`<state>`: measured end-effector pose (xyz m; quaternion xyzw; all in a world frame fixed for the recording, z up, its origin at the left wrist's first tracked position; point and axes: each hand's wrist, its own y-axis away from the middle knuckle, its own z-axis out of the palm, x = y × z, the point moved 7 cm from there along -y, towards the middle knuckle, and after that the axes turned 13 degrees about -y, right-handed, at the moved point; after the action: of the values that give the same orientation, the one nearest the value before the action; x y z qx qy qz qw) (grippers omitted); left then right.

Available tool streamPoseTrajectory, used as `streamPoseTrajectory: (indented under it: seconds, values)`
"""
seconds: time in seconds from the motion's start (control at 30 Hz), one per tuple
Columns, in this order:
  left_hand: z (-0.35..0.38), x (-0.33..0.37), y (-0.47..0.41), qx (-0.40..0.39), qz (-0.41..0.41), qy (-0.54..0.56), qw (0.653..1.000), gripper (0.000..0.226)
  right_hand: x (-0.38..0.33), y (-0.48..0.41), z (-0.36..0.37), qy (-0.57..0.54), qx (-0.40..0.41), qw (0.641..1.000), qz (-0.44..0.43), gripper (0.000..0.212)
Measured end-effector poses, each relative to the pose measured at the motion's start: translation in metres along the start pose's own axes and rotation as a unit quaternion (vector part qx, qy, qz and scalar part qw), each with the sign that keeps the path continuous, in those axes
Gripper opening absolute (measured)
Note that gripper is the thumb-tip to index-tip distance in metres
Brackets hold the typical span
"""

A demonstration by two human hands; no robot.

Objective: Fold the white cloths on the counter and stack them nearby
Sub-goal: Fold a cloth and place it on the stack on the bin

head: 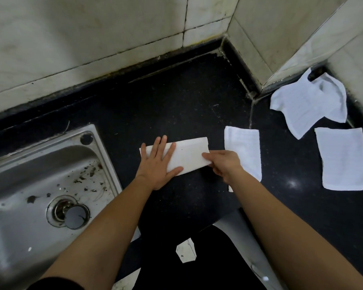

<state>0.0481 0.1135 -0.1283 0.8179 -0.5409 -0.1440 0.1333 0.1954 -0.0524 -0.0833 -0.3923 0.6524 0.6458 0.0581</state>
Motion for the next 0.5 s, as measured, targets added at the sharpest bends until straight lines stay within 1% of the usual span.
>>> streamPoseTrajectory:
  seconds: [0.07, 0.1, 0.13, 0.17, 0.2, 0.23, 0.27, 0.3, 0.33, 0.37, 0.4, 0.43, 0.5]
  values:
    - [-0.011, -0.007, 0.009, 0.044, -0.031, 0.04, 0.998, 0.082, -0.007, 0.007, 0.003, 0.053, 0.018, 0.996, -0.064, 0.021]
    - [-0.018, -0.015, 0.016, 0.083, -0.068, 0.085, 0.991, 0.078, -0.012, 0.012, 0.006, 0.088, 0.028, 0.99, -0.104, 0.02]
    - [-0.023, -0.028, 0.027, 0.127, -0.121, 0.144, 0.974, 0.072, -0.019, 0.02, 0.012, 0.125, 0.035, 0.98, -0.15, 0.018]
    - [-0.023, -0.043, 0.038, 0.157, -0.187, 0.22, 0.945, 0.066, -0.026, 0.029, 0.02, 0.158, 0.039, 0.966, -0.199, 0.017]
    - [-0.017, -0.059, 0.049, 0.163, -0.256, 0.32, 0.897, 0.061, -0.033, 0.039, 0.03, 0.182, 0.04, 0.951, -0.248, 0.016]
    - [-0.008, -0.073, 0.057, 0.14, -0.322, 0.441, 0.826, 0.057, -0.038, 0.049, 0.042, 0.203, 0.038, 0.933, -0.295, 0.016]
    - [0.004, -0.081, 0.064, 0.096, -0.371, 0.565, 0.731, 0.056, -0.041, 0.06, 0.056, 0.23, 0.03, 0.911, -0.34, 0.018]
    - [0.014, -0.084, 0.069, 0.056, -0.402, 0.661, 0.631, 0.057, -0.042, 0.07, 0.072, 0.261, 0.019, 0.886, -0.381, 0.021]
    - [0.018, -0.086, 0.074, 0.03, -0.411, 0.72, 0.558, 0.057, -0.04, 0.08, 0.091, 0.292, 0.002, 0.861, -0.416, 0.023]
    - [0.019, -0.088, 0.078, 0.016, -0.407, 0.75, 0.521, 0.057, -0.035, 0.088, 0.108, 0.32, -0.018, 0.838, -0.441, 0.025]
    - [0.019, -0.09, 0.082, 0.01, -0.397, 0.767, 0.505, 0.057, -0.027, 0.093, 0.125, 0.35, -0.041, 0.821, -0.449, 0.026]
    - [0.017, -0.09, 0.085, 0.01, -0.385, 0.778, 0.497, 0.057, -0.016, 0.095, 0.141, 0.382, -0.066, 0.809, -0.442, 0.027]
    - [0.014, -0.089, 0.09, 0.007, -0.366, 0.788, 0.496, 0.059, 0.013, 0.091, 0.168, 0.462, -0.12, 0.785, -0.396, 0.029]
